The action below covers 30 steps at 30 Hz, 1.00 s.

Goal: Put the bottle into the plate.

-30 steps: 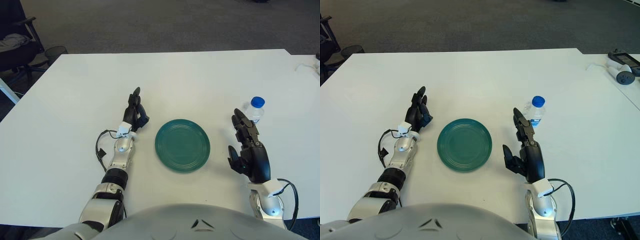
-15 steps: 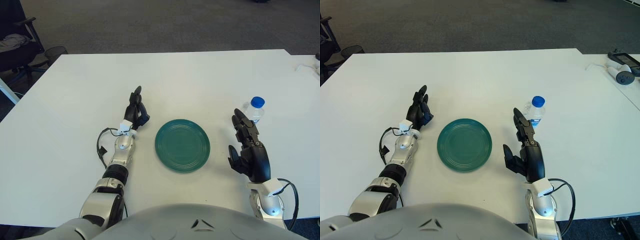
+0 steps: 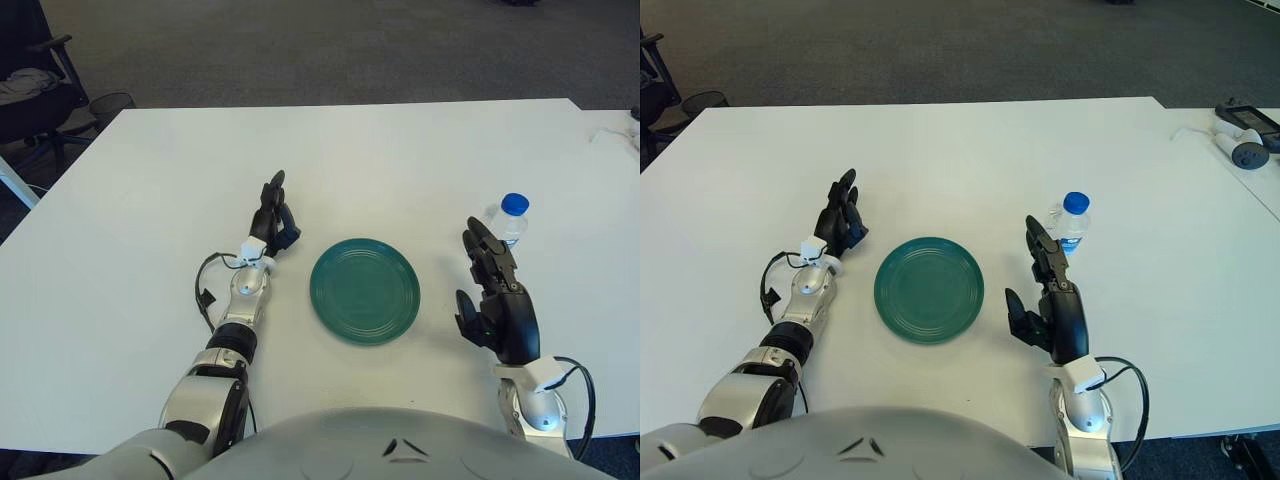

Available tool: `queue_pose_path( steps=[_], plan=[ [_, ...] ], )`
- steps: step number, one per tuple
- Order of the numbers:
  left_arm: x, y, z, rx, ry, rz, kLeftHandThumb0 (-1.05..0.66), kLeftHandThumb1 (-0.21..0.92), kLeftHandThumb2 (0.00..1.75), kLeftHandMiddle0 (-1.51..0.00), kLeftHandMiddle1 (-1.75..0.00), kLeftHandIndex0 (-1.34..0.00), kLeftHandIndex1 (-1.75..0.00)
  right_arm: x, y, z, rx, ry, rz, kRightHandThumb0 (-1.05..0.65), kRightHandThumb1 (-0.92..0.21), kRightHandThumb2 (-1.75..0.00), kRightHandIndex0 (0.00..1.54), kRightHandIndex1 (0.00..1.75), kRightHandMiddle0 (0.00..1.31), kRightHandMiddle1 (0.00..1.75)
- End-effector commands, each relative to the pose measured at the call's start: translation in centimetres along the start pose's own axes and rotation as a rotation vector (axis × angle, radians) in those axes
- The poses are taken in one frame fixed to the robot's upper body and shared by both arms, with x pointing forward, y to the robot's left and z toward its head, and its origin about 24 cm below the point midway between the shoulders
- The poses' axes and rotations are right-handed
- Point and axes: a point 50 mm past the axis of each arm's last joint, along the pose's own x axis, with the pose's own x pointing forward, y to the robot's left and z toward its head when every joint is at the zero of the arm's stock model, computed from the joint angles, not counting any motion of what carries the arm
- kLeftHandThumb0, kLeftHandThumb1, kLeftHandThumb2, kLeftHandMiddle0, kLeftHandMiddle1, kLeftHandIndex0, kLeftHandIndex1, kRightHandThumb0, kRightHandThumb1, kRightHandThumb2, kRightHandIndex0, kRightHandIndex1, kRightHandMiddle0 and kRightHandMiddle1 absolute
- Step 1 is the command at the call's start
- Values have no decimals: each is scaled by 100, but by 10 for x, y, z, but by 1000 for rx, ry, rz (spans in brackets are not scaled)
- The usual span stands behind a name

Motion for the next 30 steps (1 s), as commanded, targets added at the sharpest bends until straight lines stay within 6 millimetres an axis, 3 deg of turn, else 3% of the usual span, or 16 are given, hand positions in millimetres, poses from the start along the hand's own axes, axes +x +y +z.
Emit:
queue_pose_path(
  steps=[1,30],
  plan=[
    [-31,4,-40,-11,203,14,-86,92,108,-18,-3,0,-44,1,1,1,0,-3,-5,-99,-92,-64,10,4,0,35],
    [-28,5,-39,-6,193,15,-88,92,106,-21,-4,0,-51,1,3,0,-1,-2,-5,-99,-92,-64,11,4,0,35]
  ],
)
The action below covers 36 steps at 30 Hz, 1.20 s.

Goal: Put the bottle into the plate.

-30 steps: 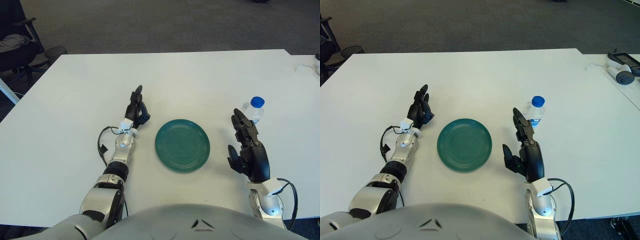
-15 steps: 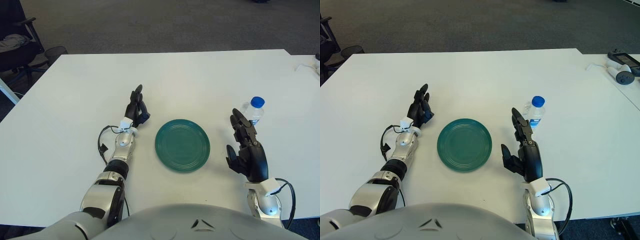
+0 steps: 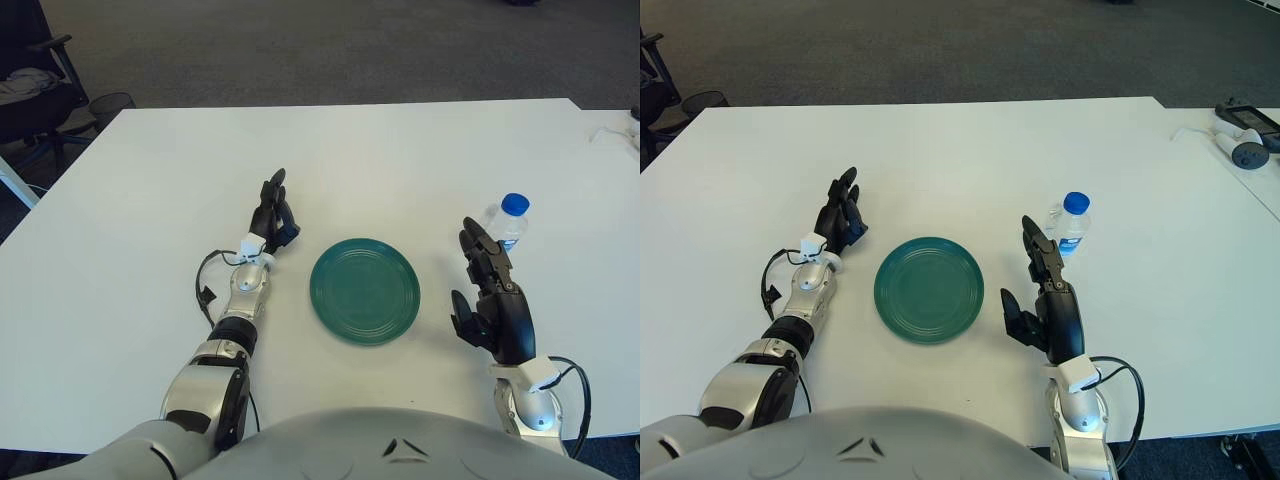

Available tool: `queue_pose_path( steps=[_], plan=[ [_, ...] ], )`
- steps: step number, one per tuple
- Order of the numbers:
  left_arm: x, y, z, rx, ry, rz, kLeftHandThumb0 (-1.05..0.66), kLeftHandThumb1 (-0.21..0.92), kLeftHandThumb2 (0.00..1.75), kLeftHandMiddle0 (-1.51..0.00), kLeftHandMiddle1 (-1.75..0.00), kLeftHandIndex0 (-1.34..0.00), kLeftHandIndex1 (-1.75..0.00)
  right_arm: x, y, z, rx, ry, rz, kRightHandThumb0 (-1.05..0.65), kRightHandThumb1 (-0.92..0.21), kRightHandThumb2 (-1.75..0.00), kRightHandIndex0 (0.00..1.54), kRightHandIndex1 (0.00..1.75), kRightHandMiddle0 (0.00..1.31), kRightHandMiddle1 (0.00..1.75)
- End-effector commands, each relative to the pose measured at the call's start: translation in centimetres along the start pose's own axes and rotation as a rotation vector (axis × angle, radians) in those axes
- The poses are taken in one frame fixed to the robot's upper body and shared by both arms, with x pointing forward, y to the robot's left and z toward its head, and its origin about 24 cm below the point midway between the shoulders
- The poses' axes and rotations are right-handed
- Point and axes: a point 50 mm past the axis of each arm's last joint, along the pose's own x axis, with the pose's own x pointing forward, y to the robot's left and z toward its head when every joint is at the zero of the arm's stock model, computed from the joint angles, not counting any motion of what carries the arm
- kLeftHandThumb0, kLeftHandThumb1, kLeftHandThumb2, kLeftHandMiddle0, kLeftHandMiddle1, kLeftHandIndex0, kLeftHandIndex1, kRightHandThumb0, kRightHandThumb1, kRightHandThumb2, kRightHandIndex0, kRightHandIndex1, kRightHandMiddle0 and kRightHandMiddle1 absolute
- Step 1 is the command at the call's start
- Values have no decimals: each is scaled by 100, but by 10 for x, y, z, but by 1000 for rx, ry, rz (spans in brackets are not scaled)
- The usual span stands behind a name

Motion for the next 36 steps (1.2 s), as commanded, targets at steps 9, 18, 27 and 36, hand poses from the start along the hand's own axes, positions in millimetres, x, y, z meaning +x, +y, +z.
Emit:
queue_pose_path(
  steps=[9,18,27,36],
  plan=[
    [-31,3,-38,-6,186,20,-88,92,108,-21,-4,0,-49,0,-1,0,3,-2,-9,-99,-92,-64,11,4,0,35],
    [-30,2,-38,-16,189,21,-88,92,107,-21,-4,0,-49,0,-2,0,3,-2,-9,-99,-92,-64,11,4,0,35],
    [-31,-1,-37,-15,177,20,-88,92,106,-22,-4,0,-51,1,-4,0,1,-2,-10,-99,-92,-64,11,3,0,35],
    [-31,0,-37,-11,179,21,-88,92,107,-21,-4,0,-52,1,-4,0,2,-2,-10,-99,-92,-64,11,3,0,35]
  ],
)
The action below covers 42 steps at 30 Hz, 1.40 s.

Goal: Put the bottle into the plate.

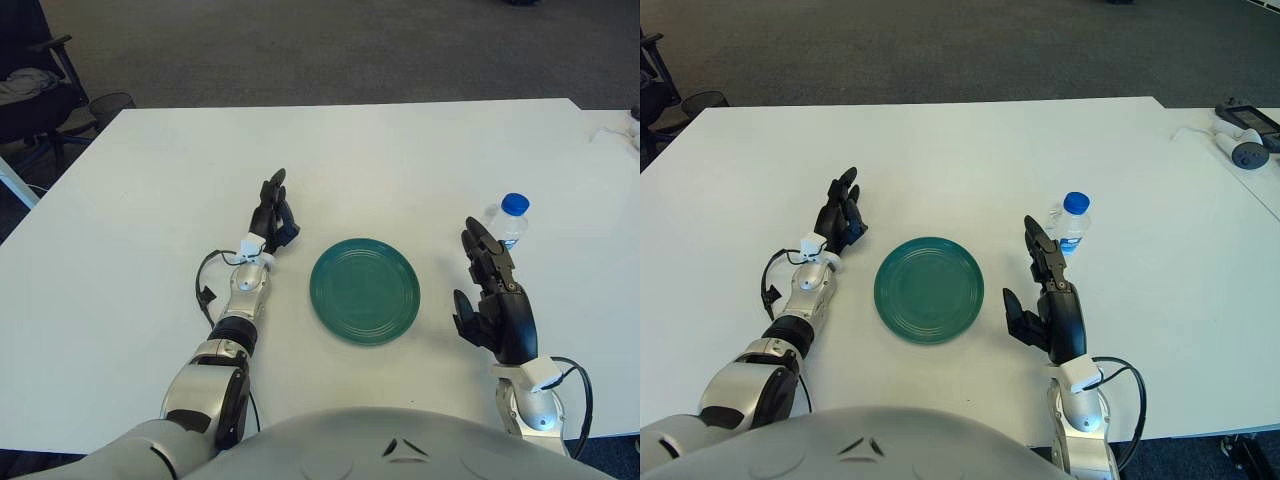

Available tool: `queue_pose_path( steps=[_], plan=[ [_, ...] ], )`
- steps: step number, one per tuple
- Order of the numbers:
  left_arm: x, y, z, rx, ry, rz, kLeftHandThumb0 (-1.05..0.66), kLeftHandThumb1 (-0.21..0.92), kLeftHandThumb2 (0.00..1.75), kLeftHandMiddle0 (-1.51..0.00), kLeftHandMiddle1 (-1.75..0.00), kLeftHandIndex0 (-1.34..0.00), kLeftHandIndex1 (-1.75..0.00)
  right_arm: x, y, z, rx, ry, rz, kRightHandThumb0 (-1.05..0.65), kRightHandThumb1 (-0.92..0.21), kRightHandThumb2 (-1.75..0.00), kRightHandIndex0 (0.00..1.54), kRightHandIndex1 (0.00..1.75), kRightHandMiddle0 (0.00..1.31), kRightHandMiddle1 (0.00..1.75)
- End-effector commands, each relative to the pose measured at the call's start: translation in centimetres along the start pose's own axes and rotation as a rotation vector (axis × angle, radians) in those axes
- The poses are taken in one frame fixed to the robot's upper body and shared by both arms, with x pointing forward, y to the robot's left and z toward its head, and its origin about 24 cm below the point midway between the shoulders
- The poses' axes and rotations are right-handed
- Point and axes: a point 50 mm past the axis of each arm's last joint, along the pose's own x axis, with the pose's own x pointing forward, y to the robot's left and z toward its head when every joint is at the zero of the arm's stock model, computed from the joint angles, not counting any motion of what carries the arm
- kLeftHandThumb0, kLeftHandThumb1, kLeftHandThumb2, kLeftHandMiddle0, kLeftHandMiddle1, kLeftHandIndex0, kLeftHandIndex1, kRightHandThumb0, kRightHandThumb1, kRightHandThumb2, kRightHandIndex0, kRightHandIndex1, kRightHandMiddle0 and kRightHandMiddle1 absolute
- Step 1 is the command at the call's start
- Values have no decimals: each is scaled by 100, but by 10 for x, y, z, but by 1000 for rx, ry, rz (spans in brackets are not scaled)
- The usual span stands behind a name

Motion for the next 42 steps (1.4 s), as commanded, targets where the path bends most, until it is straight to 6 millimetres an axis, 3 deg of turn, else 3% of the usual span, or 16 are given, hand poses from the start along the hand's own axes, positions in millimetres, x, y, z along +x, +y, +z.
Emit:
queue_pose_path(
  steps=[1,6,7,8,10,14,16,18,20,22,24,28,32,42],
  plan=[
    [-31,3,-37,-5,180,21,-88,92,107,-21,-4,0,-52,1,-2,0,5,-3,-4,-99,-92,-64,11,3,0,35],
    [-31,3,-38,-9,187,19,-88,92,107,-21,-3,0,-50,1,-2,0,5,-3,-4,-99,-92,-64,11,3,0,35],
    [-31,3,-38,-12,188,20,-88,92,107,-21,-3,0,-50,24,-48,21,-111,-198,-285,-99,-92,-64,11,3,0,35],
    [-31,3,-38,-14,188,21,-88,92,107,-21,-4,0,-50,32,-80,41,-172,-357,-500,-95,-92,-76,11,3,0,36],
    [-31,3,-37,-15,185,23,-88,92,107,-21,-4,0,-50,35,-109,60,-215,-514,-718,-91,-92,-88,11,3,0,37],
    [-30,2,-35,-16,157,27,-86,92,107,-21,-4,0,-50,38,-111,53,-230,-478,-696,-86,-92,-92,12,4,0,43],
    [-29,2,-34,-16,154,26,-86,92,107,-21,-3,0,-49,37,-119,31,-228,-382,-700,-84,-92,-93,13,4,0,47],
    [-29,1,-34,-14,154,24,-87,92,107,-20,-3,0,-48,38,-121,22,-218,-308,-703,-83,-92,-92,14,5,0,49],
    [-28,0,-33,-9,152,22,-87,92,107,-20,-3,0,-48,45,-118,24,-208,-289,-696,-80,-92,-92,15,5,0,52],
    [-28,0,-33,-2,151,21,-88,92,108,-20,-3,0,-47,45,-111,61,-217,-357,-683,-78,-92,-91,17,6,0,54],
    [-27,0,-33,7,153,20,-88,92,108,-19,-2,0,-47,59,-119,32,-202,-310,-686,-76,-92,-91,17,6,0,56],
    [-26,0,-32,17,153,19,-88,92,110,-19,-2,0,-47,52,-116,25,-182,-302,-680,-74,-92,-90,18,6,0,58],
    [-26,-1,-32,17,146,16,-88,92,111,-19,-2,0,-47,41,-106,59,-175,-352,-653,-73,-92,-90,18,6,0,58],
    [-26,0,-33,19,155,12,-88,92,111,-19,-2,0,-46,38,-95,62,-147,-324,-649,-73,-92,-87,18,6,0,58]
  ],
)
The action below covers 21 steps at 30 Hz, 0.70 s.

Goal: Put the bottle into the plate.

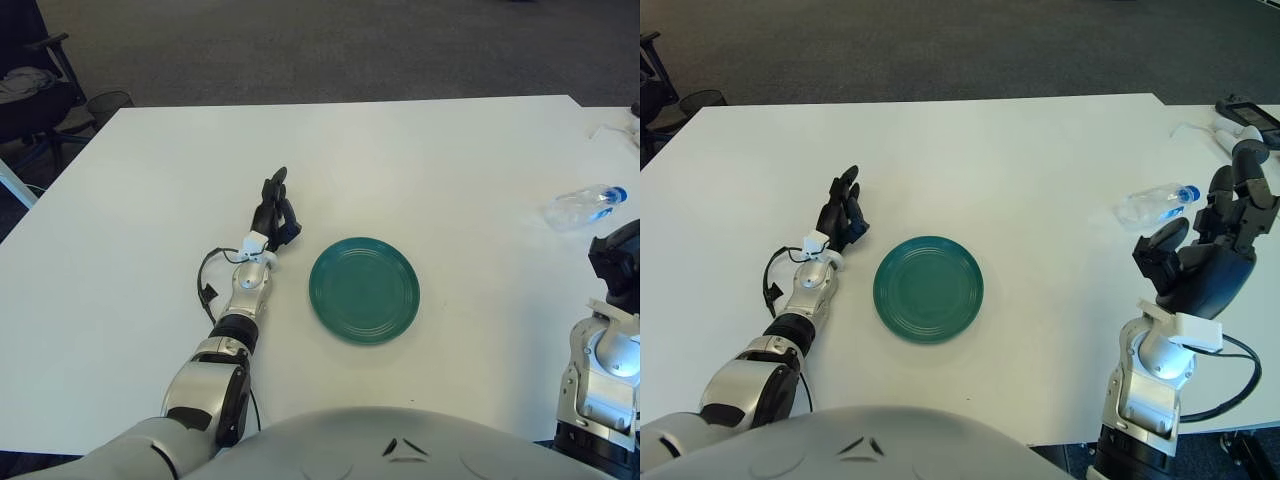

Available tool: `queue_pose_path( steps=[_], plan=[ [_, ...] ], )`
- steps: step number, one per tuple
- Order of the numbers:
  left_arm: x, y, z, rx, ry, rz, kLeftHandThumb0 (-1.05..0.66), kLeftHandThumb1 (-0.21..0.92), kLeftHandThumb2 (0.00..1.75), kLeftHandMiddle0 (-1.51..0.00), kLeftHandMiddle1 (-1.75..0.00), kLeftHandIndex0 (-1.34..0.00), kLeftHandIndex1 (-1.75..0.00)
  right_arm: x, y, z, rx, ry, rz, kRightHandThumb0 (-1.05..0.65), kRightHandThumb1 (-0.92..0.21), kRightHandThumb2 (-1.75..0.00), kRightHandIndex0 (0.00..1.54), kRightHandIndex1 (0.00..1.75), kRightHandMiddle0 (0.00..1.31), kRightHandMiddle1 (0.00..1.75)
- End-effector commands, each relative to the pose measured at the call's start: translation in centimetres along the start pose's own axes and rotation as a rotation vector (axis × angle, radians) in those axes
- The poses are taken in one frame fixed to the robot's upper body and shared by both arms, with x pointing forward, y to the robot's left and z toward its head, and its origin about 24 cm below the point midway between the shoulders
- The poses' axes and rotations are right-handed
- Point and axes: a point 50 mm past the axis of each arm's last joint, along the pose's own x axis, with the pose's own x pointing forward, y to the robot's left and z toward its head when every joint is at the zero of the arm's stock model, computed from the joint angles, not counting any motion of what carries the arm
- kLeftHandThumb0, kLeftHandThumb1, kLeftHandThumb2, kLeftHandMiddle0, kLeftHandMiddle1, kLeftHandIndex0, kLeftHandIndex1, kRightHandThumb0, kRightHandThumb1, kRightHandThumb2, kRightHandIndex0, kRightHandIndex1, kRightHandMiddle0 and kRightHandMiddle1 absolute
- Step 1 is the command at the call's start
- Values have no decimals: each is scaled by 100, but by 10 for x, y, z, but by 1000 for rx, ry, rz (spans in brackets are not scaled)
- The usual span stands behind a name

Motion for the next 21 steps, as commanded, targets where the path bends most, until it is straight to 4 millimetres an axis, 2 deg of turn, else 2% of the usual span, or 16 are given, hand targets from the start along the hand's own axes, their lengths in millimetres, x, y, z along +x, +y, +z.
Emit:
queue_pose_path(
  steps=[1,21],
  plan=[
    [-29,2,-35,-6,168,10,-88,92,111,-19,-2,0,-46,-2,1,3,9,21,-8,-74,-92,-86,18,6,0,57],
    [-29,4,-35,-22,169,8,-88,92,110,-18,-1,0,-43,-5,3,5,10,30,-11,-74,-92,-85,17,5,0,55]
  ],
)
